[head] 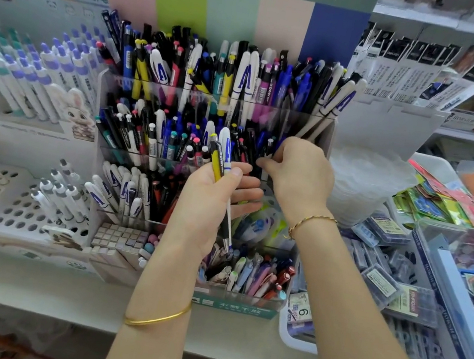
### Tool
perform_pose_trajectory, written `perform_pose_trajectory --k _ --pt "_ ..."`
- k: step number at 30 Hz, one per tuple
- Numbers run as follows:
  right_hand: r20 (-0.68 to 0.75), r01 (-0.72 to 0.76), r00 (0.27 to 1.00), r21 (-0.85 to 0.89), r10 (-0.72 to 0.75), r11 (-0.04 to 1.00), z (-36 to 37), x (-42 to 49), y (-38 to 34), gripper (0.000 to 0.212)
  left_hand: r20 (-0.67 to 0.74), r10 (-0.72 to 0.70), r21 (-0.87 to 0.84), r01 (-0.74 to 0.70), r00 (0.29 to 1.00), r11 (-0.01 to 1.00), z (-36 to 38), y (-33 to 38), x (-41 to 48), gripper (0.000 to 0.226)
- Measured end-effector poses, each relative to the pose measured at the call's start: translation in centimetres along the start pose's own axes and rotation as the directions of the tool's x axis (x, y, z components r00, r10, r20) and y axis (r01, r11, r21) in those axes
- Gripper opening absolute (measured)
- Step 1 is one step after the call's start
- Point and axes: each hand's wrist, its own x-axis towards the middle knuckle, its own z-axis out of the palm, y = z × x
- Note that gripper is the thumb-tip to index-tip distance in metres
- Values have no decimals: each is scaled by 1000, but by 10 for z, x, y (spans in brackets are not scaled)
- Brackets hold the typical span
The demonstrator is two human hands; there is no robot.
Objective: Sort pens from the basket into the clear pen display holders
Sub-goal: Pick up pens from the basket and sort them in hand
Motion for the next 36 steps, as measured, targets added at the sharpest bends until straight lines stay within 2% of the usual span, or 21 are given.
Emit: perform_pose_trajectory --k 4,5,6,8,10,11,13,15,17,19,22,30,36 --pt "-148 64 989 309 -19 949 -16 -3 0 23 24 -11 27 10 1000 1000 1 2 0 19" --pt "-140 94 989 372 -45 923 -22 -3 -1 27 33 -13 42 12 999 999 2 3 0 19" --pt "-86 110 993 437 -80 893 -27 -4 -3 35 45 -17 57 14 999 998 2 3 0 19" --pt "108 73 981 564 -162 822 -35 -10 -7 42 77 -22 77 16 997 997 4 2 0 19" --pt "233 40 946 607 -225 794 -37 -12 -7 28 110 -21 99 11 994 995 6 2 -1 19" --pt "230 50 944 609 -236 792 -36 -12 -6 21 121 -22 103 10 992 995 7 2 -1 18" --pt "110 68 977 657 -185 751 -31 -7 -6 15 113 -22 90 12 993 996 7 2 -1 15" --pt "-76 73 997 762 -24 643 -30 -2 -6 12 61 -20 88 14 998 996 5 2 1 14" --pt "-255 144 959 816 125 560 -33 3 -6 15 0 -11 103 11 1000 995 2 2 3 18" --pt "-388 228 910 760 143 609 -33 6 -5 15 -45 -7 97 11 999 995 0 2 4 21" --pt "-477 297 878 602 35 741 -26 6 -6 9 -73 8 92 -1 997 996 0 4 3 19" --pt "-311 260 939 354 -149 898 -4 0 -1 14 -94 33 105 -23 995 994 1 8 3 19" --pt "-176 90 981 56 -79 994 -5 -3 -2 20 -63 50 119 -42 997 992 0 7 4 18"
